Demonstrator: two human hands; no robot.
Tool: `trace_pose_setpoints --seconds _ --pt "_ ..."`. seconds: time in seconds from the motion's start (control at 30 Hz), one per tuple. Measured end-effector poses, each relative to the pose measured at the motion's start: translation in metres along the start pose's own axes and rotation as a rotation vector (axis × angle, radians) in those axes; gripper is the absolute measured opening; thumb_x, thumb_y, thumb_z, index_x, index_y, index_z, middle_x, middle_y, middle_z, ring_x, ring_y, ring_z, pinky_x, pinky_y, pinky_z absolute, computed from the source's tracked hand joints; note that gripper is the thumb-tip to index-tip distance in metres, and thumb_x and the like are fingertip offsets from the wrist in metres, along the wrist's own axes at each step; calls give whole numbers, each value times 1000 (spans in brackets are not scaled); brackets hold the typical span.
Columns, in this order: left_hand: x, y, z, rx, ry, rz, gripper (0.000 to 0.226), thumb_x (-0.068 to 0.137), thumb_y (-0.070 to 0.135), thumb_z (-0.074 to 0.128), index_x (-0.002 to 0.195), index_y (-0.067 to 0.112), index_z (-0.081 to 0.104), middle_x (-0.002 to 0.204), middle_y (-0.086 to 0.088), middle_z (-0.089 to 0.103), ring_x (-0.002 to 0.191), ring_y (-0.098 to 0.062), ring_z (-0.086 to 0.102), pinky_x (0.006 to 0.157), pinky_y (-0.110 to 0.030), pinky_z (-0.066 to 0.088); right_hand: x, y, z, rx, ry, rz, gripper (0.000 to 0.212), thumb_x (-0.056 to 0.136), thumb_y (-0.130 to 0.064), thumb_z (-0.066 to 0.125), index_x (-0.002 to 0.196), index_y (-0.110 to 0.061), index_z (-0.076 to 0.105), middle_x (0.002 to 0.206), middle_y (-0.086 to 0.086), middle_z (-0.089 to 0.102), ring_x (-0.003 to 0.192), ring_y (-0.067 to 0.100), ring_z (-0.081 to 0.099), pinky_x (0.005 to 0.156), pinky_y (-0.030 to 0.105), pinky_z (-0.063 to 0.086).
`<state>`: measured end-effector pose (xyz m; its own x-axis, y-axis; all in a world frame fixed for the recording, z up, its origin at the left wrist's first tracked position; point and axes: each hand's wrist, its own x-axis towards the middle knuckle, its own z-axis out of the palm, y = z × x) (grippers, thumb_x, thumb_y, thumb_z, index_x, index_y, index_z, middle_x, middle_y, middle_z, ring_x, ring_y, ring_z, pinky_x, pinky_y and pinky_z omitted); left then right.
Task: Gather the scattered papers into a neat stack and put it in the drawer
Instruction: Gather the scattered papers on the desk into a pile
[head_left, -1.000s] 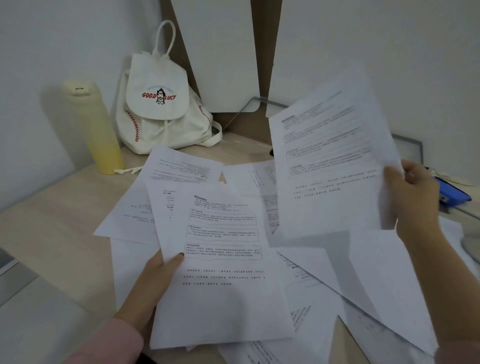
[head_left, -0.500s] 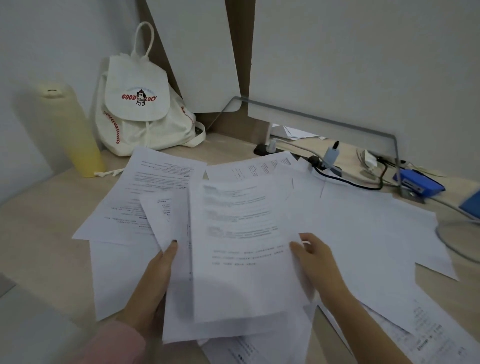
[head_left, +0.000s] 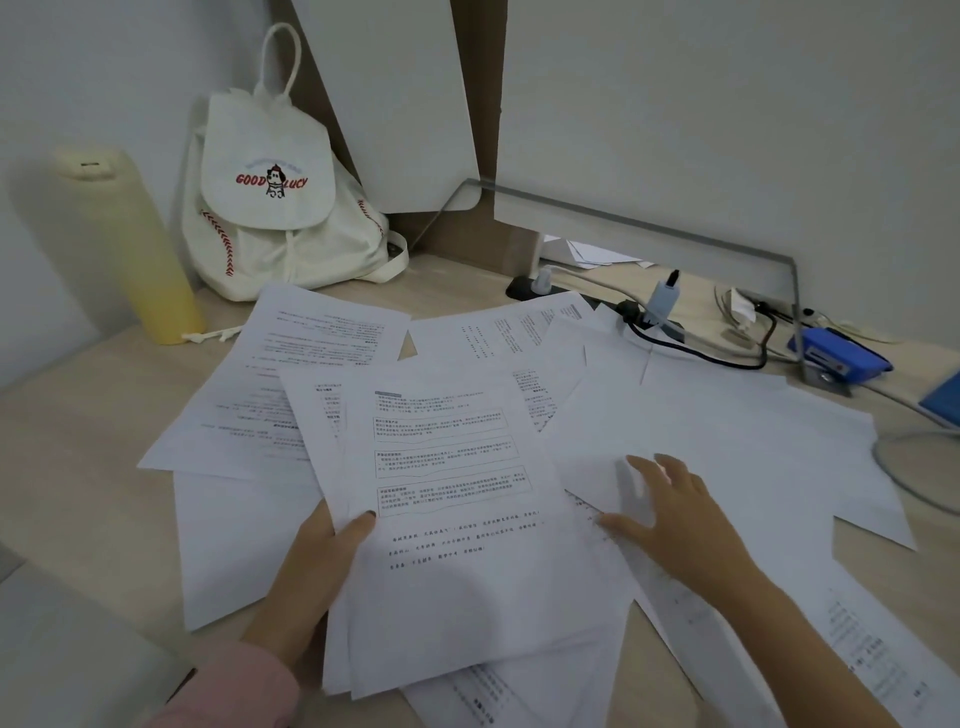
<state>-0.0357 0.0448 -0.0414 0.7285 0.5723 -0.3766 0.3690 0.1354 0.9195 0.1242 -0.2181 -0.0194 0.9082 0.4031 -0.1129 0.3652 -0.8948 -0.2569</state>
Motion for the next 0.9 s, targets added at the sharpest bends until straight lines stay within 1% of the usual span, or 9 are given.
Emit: trace_pose_setpoints --seconds 0.13,0.27,0.37,0.43,0.5,0.57,0.63,0.73,0.9 --pt "0 0 1 9 11 9 38 93 12 50 131 16 50 119 -3 59 114 -26 55 103 -44 40 -4 11 1 -166 18 -55 64 89 -53 45 142 -25 26 136 -3 45 119 16 48 84 27 46" --pt "0 -1 -1 5 -2 0 38 93 13 49 131 18 50 123 -2 59 115 -25 55 105 -44 39 -3 14 2 -241 82 -92 42 93 -20 44 135 -22 39 125 -2 57 102 19 57 66 23 38" --pt "0 -2 -3 -2 -9 -13 40 93 16 50 133 19 50 127 -3 60 117 -26 55 106 -48 39 -1 14 -9 -202 168 33 32 93 -7 36 121 -17 48 93 5 62 76 24 54 61 27 34" --pt "0 -2 -4 -4 -9 -17 40 92 16 51 132 19 50 127 -3 60 117 -26 55 106 -48 39 -1 12 -20 -30 275 69 24 96 -9 34 113 -12 52 76 6 56 65 25 50 57 30 36" --pt "0 -2 -3 8 -7 -7 39 93 15 50 132 19 49 125 -2 60 116 -26 55 105 -46 39 -4 6 -32 161 346 22 18 98 -13 36 103 -11 53 77 9 60 61 28 53 53 32 40" --pt "1 -3 -2 13 -2 0 39 93 14 50 132 18 49 121 -3 59 115 -26 55 103 -44 40 -5 -4 -45 324 361 -34 15 97 -16 40 93 -8 52 83 16 66 68 33 59 56 36 45" --pt "1 -3 -2 5 0 -1 38 93 14 50 131 18 50 118 -3 60 113 -26 55 102 -43 41 -8 -16 -57 474 322 -52 21 97 -20 41 97 -6 57 88 12 67 79 27 62 60 32 46" --pt "0 -3 -2 -3 -7 7 38 93 12 50 131 17 50 119 -3 60 112 -25 55 100 -39 41 -16 -33 -71 711 246 -67 18 96 -23 45 98 -24 63 89 -9 71 77 10 67 62 24 47" --pt "-1 -1 -1 -23 -30 20 36 93 12 49 129 16 51 117 -4 60 105 -24 56 92 -35 42 -21 -42 -86 1326 -49 -68 22 89 -20 51 105 -22 66 96 -2 76 84 15 73 64 28 58"
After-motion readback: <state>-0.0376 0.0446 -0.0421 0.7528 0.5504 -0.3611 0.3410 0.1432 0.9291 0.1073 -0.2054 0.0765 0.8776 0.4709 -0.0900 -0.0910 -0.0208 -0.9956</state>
